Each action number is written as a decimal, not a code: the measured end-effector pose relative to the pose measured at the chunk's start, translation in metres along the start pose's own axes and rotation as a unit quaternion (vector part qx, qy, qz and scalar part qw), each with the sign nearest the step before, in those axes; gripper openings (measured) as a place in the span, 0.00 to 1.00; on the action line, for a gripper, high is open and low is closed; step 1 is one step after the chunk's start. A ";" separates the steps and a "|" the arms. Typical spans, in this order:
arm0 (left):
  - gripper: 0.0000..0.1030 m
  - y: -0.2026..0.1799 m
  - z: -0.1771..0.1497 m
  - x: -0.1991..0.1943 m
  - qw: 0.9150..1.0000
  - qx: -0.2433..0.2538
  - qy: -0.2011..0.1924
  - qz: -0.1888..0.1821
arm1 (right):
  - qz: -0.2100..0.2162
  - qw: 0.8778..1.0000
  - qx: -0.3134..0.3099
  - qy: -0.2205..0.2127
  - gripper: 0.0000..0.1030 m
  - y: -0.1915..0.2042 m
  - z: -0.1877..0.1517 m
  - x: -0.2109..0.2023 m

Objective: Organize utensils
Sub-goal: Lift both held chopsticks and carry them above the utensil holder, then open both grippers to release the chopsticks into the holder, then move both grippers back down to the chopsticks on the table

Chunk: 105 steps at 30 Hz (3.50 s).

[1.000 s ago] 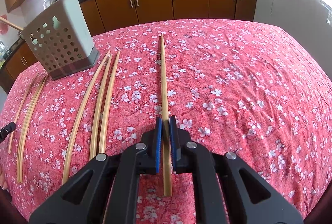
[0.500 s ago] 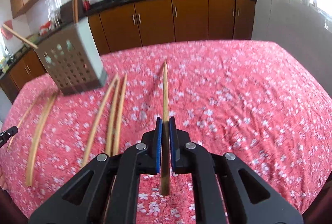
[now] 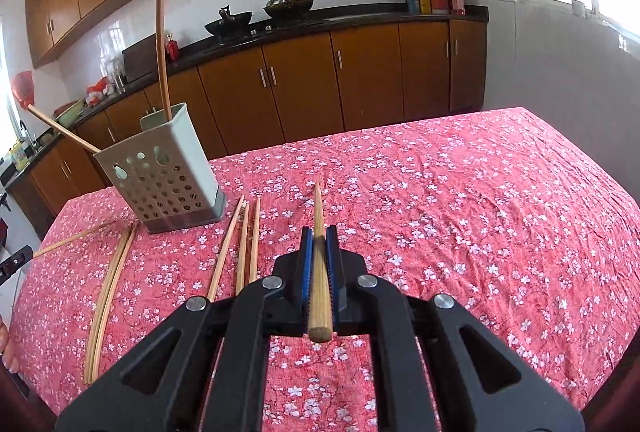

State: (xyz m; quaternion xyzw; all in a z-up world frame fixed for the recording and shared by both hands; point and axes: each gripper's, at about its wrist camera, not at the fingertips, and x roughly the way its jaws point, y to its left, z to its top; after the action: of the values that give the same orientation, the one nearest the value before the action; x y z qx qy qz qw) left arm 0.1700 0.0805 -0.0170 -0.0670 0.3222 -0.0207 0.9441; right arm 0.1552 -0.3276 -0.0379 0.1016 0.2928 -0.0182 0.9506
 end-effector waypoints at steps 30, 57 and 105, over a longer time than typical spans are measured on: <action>0.07 -0.079 0.106 -0.094 0.984 0.030 -0.139 -0.110 | 0.139 0.967 -0.001 -0.212 0.07 0.067 0.116 -0.098; 0.08 -0.116 0.156 0.004 0.985 0.020 -0.155 -0.078 | 0.123 0.970 -0.018 -0.208 0.10 0.117 0.128 -0.008; 0.19 -0.026 -0.050 0.046 0.994 -0.004 0.100 -0.039 | 0.038 0.986 -0.075 0.147 0.08 0.051 -0.061 0.068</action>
State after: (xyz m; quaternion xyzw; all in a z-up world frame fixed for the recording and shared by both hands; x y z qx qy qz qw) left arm 0.1757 0.0450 -0.0806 -0.0806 0.4126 -0.0628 0.9052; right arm 0.1831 -0.2637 -0.1159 0.0429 0.4257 0.0545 0.9022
